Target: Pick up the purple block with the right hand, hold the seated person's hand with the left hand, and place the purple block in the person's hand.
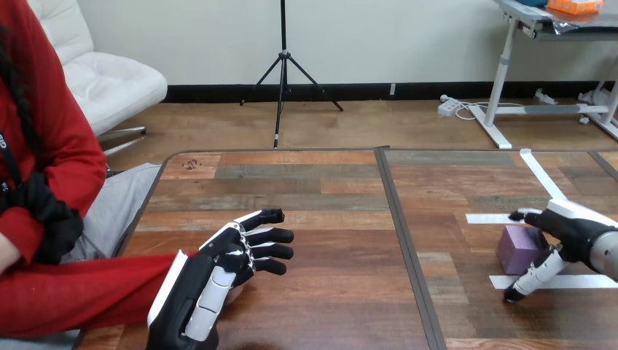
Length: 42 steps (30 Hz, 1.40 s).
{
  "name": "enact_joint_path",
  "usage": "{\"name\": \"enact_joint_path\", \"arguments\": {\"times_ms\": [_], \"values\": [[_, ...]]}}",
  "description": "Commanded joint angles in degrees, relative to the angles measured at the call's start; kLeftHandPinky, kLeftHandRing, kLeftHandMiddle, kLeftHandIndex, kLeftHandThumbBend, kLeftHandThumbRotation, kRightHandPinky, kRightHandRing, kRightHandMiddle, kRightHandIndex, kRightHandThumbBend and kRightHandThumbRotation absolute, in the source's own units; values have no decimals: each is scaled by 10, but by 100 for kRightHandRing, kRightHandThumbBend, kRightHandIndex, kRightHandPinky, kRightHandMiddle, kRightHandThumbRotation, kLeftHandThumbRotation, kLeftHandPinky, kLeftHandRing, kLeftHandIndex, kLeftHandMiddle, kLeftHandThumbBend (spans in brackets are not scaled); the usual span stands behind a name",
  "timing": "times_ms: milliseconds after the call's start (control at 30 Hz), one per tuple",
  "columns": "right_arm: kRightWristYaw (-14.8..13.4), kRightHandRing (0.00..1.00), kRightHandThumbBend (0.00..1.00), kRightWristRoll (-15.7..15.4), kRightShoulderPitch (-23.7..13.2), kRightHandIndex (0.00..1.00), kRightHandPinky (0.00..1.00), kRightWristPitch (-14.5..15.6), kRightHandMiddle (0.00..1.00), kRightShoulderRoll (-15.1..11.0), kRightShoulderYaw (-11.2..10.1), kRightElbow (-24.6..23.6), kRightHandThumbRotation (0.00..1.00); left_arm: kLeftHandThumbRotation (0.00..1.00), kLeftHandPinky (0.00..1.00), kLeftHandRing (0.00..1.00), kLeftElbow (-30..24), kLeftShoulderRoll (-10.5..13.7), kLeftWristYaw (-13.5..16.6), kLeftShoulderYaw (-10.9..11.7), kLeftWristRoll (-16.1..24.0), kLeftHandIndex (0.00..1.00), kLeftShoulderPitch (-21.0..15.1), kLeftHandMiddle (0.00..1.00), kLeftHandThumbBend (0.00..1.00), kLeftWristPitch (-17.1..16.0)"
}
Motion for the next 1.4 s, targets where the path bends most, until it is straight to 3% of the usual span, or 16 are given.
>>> {"name": "enact_joint_path", "arguments": {"times_ms": [0,333,633,767,833,967,1367], "values": [[-22,91,99,-11,-65,92,75,-14,93,-21,13,10,1,93,61,66,-12,-5,-3,0,-8,75,-23,70,78,-15],[-36,85,88,-15,-69,86,72,-25,86,-17,21,33,0,93,60,65,-11,-6,-1,1,-7,74,-25,69,79,-16],[-68,75,76,-22,-77,77,64,-25,79,-6,36,71,0,94,60,65,-13,-7,3,2,-5,74,-24,69,80,-13],[-84,67,72,-21,-79,73,55,-30,72,-2,39,89,0,94,60,65,-14,-7,4,2,-5,73,-24,69,80,-12],[-93,57,70,-20,-80,71,47,-35,64,0,40,97,0,94,60,65,-15,-7,5,2,-5,73,-24,69,80,-12],[-113,51,68,-14,-81,67,41,-46,57,6,39,116,0,95,60,65,-15,-7,5,2,-6,73,-24,69,79,-12],[-154,57,60,8,-74,55,51,-76,60,18,30,136,0,96,60,65,-17,-8,4,4,-15,72,-23,68,76,-9]]}}
